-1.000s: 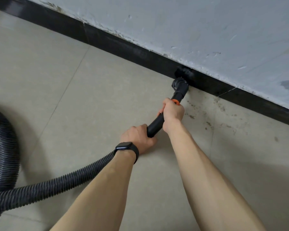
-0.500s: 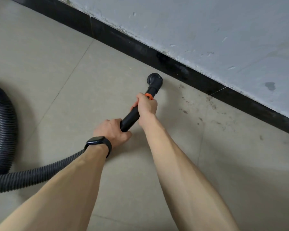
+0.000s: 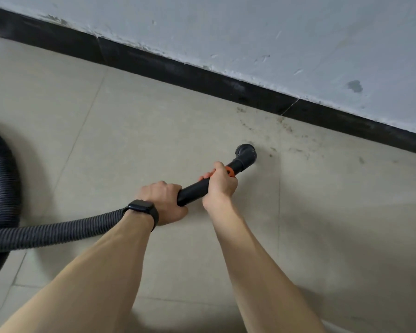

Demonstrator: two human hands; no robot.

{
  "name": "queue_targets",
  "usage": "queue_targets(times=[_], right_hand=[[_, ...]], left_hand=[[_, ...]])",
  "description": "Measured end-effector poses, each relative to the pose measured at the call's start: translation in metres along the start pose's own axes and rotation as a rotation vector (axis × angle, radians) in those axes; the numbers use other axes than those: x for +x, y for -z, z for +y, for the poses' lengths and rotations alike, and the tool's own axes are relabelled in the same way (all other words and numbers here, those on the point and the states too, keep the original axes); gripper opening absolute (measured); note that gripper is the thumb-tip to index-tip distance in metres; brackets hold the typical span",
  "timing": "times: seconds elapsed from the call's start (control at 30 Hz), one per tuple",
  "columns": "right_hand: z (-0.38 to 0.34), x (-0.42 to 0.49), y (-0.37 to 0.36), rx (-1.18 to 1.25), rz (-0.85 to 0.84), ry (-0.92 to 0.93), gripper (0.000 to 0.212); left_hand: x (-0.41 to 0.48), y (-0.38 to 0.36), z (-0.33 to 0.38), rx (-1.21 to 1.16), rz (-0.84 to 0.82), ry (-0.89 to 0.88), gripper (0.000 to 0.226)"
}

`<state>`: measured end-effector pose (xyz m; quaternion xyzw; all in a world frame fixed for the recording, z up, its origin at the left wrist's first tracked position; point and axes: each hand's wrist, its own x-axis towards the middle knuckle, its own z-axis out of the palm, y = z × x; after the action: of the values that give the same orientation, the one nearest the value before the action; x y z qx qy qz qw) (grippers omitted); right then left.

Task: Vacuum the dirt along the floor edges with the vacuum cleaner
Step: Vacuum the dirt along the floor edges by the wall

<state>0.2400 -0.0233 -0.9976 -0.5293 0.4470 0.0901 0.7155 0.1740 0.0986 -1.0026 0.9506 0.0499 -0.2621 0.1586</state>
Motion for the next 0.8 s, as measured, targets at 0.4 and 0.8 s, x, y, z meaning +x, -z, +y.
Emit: queue_targets(times=[0.4,0.8], right_hand=[[-0.019,0.017,-0.004,-0.058,-0.069,-0.029,0.017],[-0.039,0.042,-0.009,-0.152,-0.119,-0.006,0.024]], left_hand=[[0.013,0.001,0.017,-0.036,0.027,0.038,0.02],[0.035,-0.005,0.034,-0.079,0.063,0.052,0.018]])
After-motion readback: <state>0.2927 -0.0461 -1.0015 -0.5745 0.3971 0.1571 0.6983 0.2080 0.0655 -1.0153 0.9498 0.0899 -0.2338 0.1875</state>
